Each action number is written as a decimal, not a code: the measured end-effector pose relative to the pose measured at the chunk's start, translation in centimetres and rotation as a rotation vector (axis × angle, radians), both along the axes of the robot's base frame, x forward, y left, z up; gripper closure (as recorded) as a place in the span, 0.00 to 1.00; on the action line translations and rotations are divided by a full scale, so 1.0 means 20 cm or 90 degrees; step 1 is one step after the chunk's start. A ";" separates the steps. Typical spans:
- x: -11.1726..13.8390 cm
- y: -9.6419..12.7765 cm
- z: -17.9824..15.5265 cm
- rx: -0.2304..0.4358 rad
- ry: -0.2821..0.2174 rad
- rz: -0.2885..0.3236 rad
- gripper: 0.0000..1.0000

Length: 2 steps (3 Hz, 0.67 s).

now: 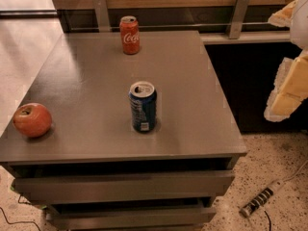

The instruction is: Move pepsi can near coke can

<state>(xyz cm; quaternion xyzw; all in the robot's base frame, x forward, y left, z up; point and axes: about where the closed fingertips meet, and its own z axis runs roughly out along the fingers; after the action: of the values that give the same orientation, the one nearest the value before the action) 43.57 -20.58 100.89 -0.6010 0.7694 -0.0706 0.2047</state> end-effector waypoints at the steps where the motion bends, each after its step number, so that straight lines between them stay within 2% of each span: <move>1: 0.00 0.00 0.00 0.000 0.000 0.000 0.00; 2: 0.02 0.01 -0.01 0.052 -0.004 0.011 0.00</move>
Offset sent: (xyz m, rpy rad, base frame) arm 0.0119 0.0028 -0.0091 0.3135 -0.0090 0.0650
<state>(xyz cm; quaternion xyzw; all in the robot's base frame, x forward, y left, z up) 43.88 -20.42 100.64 -0.5986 0.7657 -0.0391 0.2321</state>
